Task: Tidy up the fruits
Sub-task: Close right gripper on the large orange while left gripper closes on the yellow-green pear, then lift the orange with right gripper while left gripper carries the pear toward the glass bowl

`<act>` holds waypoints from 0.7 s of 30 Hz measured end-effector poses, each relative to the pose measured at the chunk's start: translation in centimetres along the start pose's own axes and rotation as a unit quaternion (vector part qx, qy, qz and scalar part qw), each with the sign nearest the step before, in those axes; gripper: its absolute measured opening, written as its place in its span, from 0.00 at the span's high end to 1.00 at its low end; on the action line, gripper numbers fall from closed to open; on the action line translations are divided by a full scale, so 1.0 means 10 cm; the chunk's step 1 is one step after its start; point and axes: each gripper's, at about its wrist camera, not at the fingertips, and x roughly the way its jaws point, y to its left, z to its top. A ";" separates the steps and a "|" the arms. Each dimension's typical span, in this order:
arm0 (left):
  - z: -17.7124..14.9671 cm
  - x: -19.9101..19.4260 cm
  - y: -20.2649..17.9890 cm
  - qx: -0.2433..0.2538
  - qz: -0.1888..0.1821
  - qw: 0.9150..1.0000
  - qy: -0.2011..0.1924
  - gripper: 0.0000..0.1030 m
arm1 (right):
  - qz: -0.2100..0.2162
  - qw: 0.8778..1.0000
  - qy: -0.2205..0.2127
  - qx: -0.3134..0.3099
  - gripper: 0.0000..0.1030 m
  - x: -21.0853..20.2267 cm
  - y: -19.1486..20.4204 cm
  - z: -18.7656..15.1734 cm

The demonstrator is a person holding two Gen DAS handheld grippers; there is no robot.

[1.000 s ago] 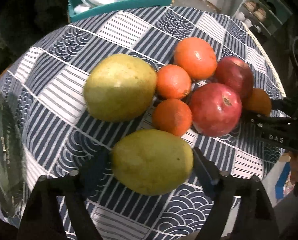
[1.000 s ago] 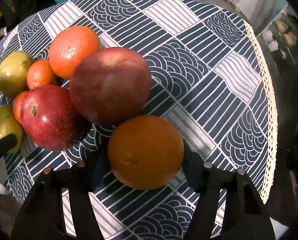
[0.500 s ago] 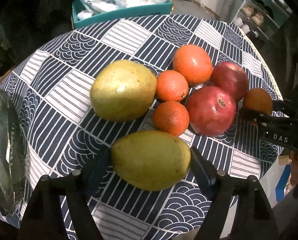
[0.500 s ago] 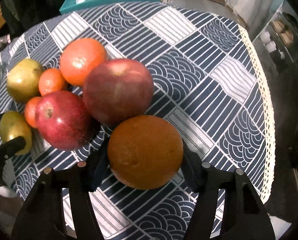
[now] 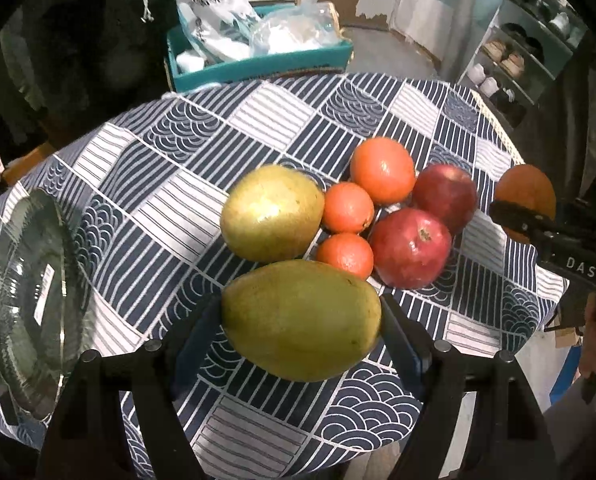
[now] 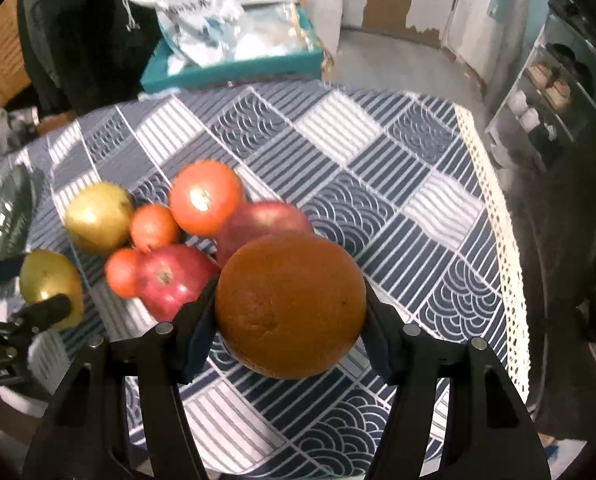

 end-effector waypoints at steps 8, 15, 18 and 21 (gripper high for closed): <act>0.08 -0.28 0.02 0.001 0.012 0.999 -0.043 0.22 | 0.006 0.998 -0.064 -0.004 0.38 -0.36 0.13 0.15; 0.13 -0.57 0.18 -0.023 0.009 0.997 -0.075 0.22 | 0.016 0.994 -0.108 -0.008 0.38 -0.66 0.22 0.25; 0.14 -0.74 0.26 -0.034 0.010 0.995 -0.094 0.22 | 0.016 0.992 -0.124 -0.012 0.38 -0.77 0.28 0.28; 0.16 -0.88 0.35 -0.042 0.011 0.993 -0.112 0.22 | 0.017 0.990 -0.139 -0.016 0.38 -0.87 0.34 0.31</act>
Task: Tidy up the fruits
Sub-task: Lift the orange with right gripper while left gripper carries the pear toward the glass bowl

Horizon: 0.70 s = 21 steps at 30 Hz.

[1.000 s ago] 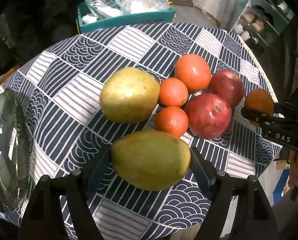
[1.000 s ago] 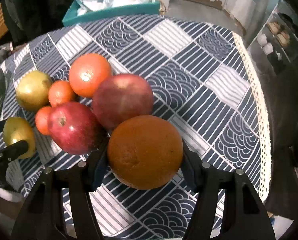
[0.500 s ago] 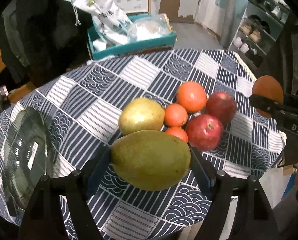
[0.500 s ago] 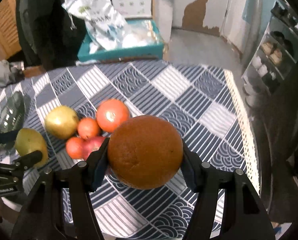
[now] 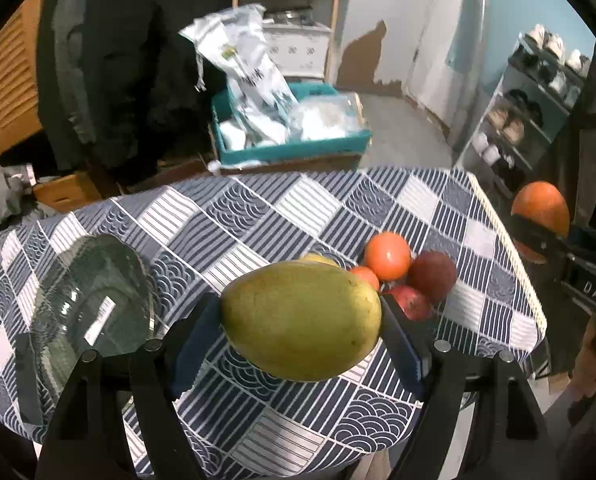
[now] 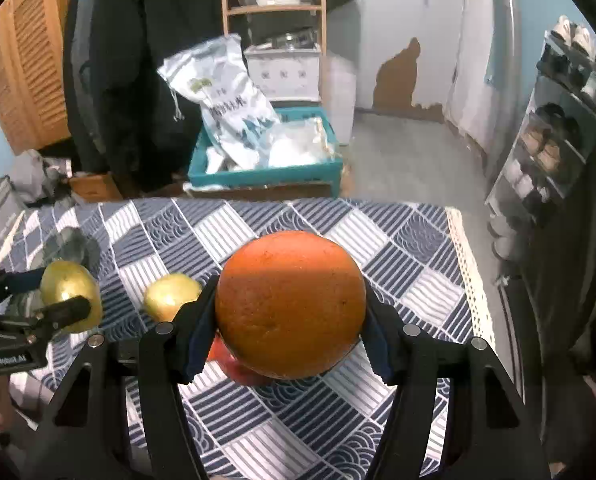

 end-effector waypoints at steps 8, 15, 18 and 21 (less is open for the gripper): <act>0.07 -0.21 0.16 -0.007 0.017 0.999 -0.035 0.22 | 0.008 1.000 -0.028 -0.007 0.38 -0.13 0.18 0.14; 0.12 -0.44 0.30 -0.015 0.027 0.997 -0.067 0.22 | 0.021 0.999 -0.046 -0.014 0.38 -0.20 0.37 0.26; 0.14 -0.50 0.36 -0.022 0.029 0.997 -0.075 0.22 | 0.027 0.998 -0.050 -0.019 0.38 -0.21 0.47 0.31; 0.14 -0.56 0.45 -0.027 0.039 0.995 -0.084 0.22 | 0.034 0.998 -0.051 -0.022 0.38 -0.19 0.57 0.36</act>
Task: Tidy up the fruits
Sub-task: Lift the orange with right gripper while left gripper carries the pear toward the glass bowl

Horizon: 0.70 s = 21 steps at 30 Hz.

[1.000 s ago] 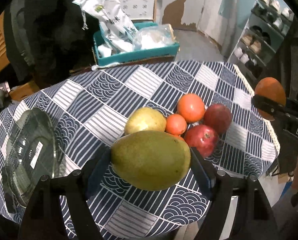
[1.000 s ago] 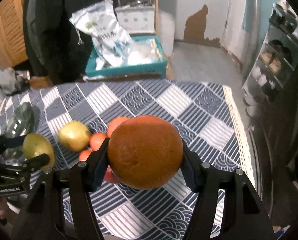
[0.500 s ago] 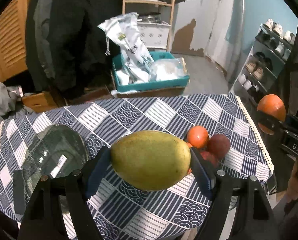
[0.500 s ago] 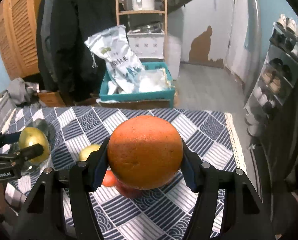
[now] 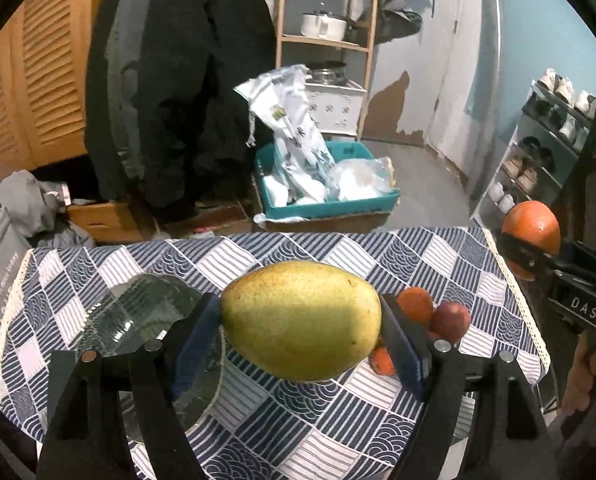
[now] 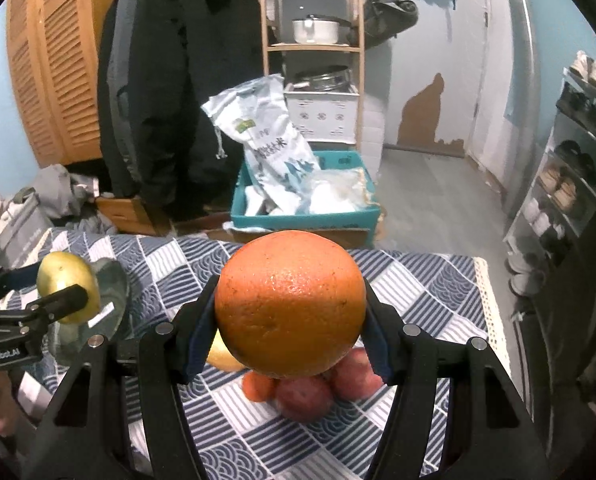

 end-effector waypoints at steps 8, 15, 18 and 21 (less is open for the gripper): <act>0.02 -0.06 0.24 -0.012 0.025 1.000 -0.013 0.22 | 0.020 1.000 0.000 -0.016 0.38 0.12 0.34 0.14; 0.03 -0.07 0.52 -0.033 0.045 0.998 -0.012 0.22 | 0.044 0.999 0.009 -0.029 0.38 0.29 0.66 0.23; 0.01 -0.06 0.65 -0.047 0.055 0.997 -0.008 0.22 | 0.053 0.998 0.015 -0.037 0.38 0.37 0.80 0.25; 0.00 -0.06 0.77 -0.058 0.063 0.996 -0.006 0.22 | 0.065 0.997 0.022 -0.043 0.38 0.45 0.93 0.27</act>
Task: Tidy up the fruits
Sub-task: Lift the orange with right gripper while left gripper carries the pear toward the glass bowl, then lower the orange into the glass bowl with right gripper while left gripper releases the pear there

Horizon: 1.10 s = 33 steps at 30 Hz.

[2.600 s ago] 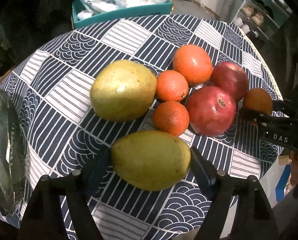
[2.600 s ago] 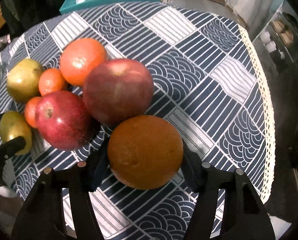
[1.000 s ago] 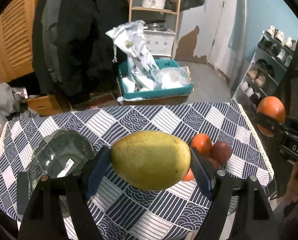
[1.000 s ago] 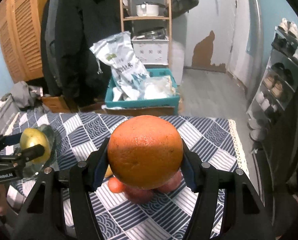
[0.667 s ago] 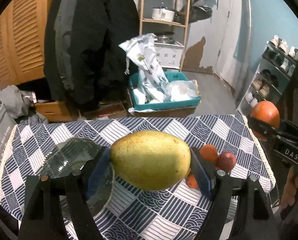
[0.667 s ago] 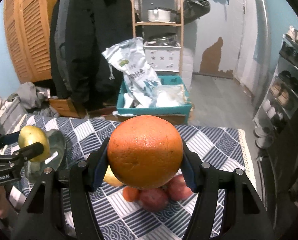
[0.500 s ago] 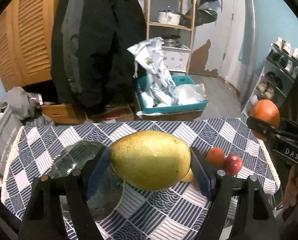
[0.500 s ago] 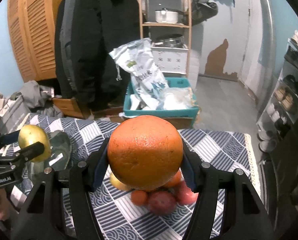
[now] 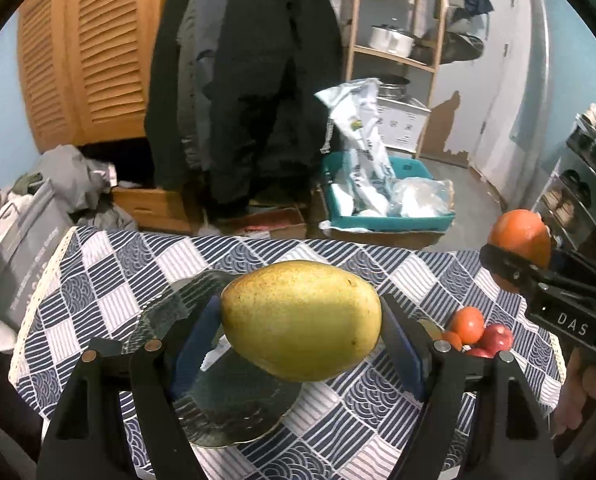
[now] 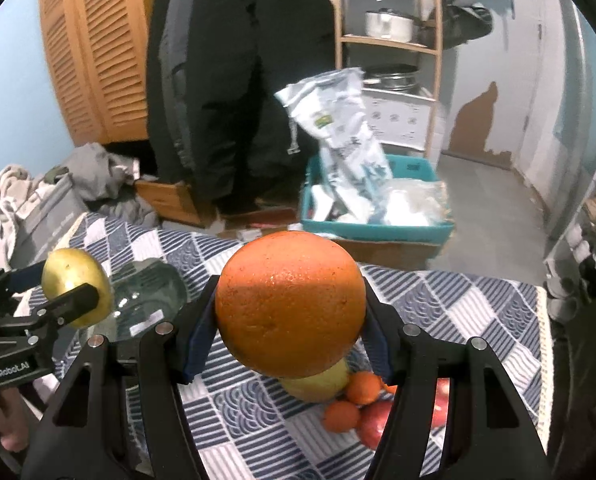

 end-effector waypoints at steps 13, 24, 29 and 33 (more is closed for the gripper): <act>-0.10 0.23 0.61 -0.045 0.050 0.997 0.031 0.22 | 0.059 0.996 0.059 -0.036 0.38 0.62 0.61 0.02; -0.32 0.51 1.05 -0.063 0.086 0.991 0.077 0.22 | 0.094 0.987 0.113 -0.072 0.38 1.11 1.14 -0.11; -0.47 0.67 1.23 -0.072 0.098 0.987 0.101 0.22 | 0.103 0.981 0.142 -0.086 0.38 1.36 1.33 -0.23; -0.56 0.78 1.35 -0.080 0.099 0.984 0.123 0.22 | 0.108 0.977 0.159 -0.092 0.38 1.51 1.43 -0.31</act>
